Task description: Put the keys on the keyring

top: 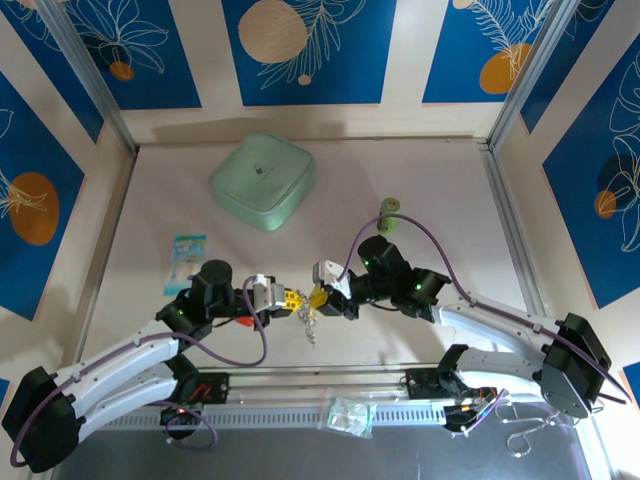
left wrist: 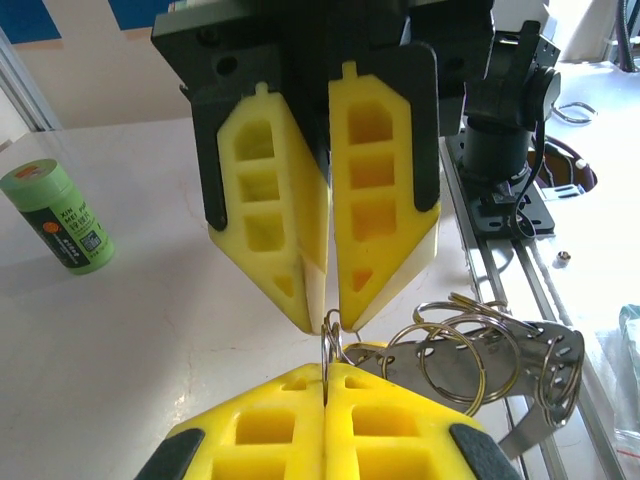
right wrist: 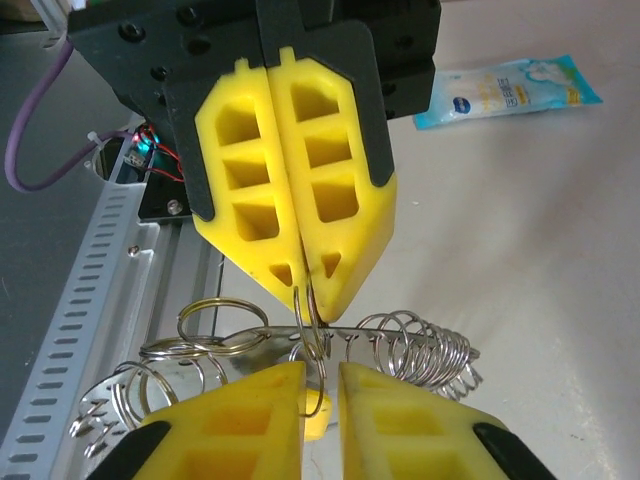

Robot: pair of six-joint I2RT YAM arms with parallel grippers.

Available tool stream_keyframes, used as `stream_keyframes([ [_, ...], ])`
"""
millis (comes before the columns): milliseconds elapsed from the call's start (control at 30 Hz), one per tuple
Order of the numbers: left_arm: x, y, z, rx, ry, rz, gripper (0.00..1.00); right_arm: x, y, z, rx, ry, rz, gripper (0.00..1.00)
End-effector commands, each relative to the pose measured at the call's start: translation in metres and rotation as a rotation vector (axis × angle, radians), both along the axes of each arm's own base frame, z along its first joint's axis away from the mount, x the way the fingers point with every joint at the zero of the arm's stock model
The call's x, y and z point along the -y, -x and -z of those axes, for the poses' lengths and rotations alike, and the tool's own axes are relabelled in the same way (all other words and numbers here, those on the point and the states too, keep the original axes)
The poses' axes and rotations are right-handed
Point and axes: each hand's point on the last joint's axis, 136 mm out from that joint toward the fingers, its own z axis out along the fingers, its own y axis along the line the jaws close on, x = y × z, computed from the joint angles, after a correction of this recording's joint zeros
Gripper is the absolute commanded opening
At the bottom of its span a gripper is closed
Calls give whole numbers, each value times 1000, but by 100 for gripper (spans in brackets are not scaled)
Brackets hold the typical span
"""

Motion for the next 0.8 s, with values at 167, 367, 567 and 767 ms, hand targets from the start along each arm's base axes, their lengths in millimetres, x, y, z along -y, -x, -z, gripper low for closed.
stream_keyframes([
  [167,3,5,-12,24,48,28,0,2,0,-11,-18,-14,-4,6],
  [367,4,8,-15,28,60,45,0,5,-5,-14,-6,-15,17,2],
  [567,6,10,-23,45,104,65,0,0,-4,3,-53,9,8,1],
  [767,6,9,-24,59,105,65,0,-3,-3,-1,-25,-12,2,8],
])
